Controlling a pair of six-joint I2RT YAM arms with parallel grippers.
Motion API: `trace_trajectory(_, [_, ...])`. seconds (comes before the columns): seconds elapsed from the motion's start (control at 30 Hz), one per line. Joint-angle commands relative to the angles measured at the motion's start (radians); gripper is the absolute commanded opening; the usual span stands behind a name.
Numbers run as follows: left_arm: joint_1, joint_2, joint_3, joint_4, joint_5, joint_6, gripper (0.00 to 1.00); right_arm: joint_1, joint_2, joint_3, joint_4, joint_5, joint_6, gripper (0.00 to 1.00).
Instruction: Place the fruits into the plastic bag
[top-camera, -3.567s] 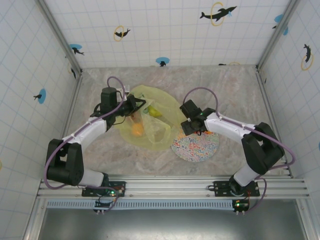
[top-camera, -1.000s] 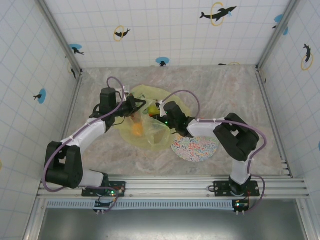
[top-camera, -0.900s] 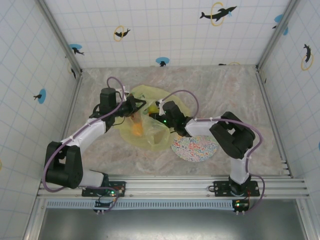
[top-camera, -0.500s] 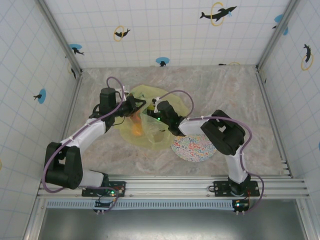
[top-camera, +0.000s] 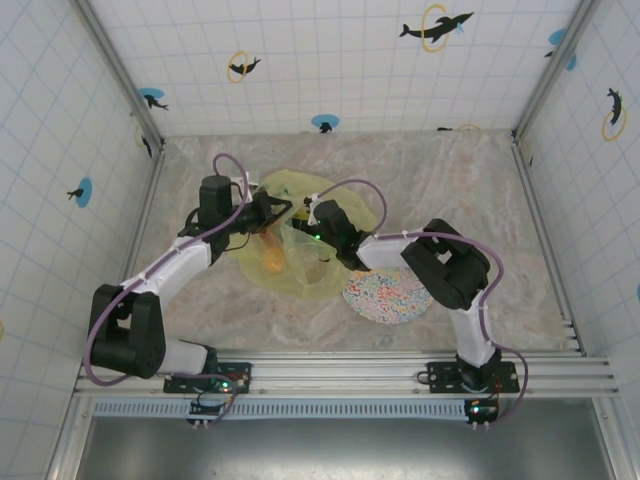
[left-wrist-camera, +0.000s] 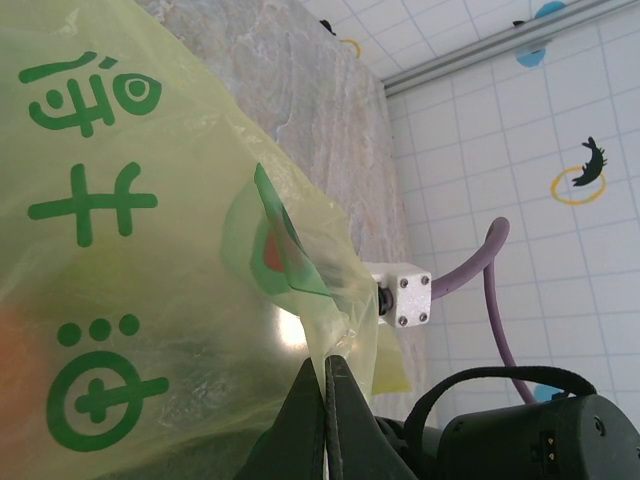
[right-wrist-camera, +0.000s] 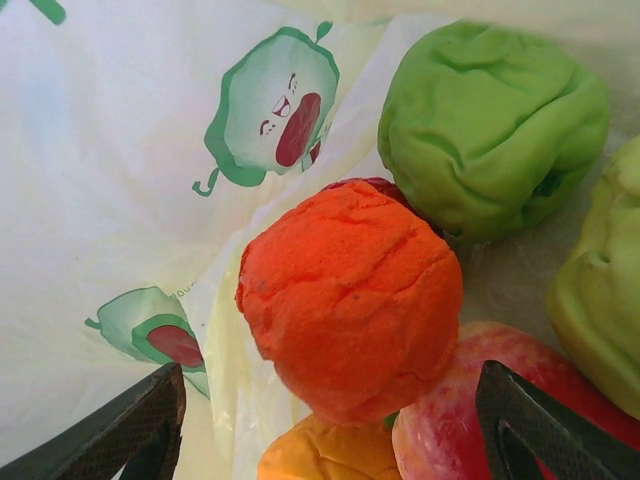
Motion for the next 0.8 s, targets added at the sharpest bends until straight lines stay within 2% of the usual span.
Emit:
trace_trajectory(0.0, [-0.003, -0.022, 0.001, -0.001, 0.002, 0.011, 0.0, -0.014, -0.091, -0.029, -0.007, -0.005, -0.033, 0.76])
trace_trajectory(0.23, [-0.001, -0.032, 0.003, -0.014, -0.03, 0.028, 0.0, -0.04, -0.249, -0.148, -0.12, 0.041, -0.145, 0.75])
trace_trajectory(0.4, [0.005, -0.032, 0.0, 0.012, -0.032, 0.008, 0.0, -0.059, -0.375, -0.21, -0.261, 0.089, -0.253, 0.75])
trace_trajectory(0.77, [0.015, -0.022, -0.012, 0.025, -0.039, -0.003, 0.0, -0.096, -0.625, -0.247, -0.583, 0.167, -0.468, 0.75])
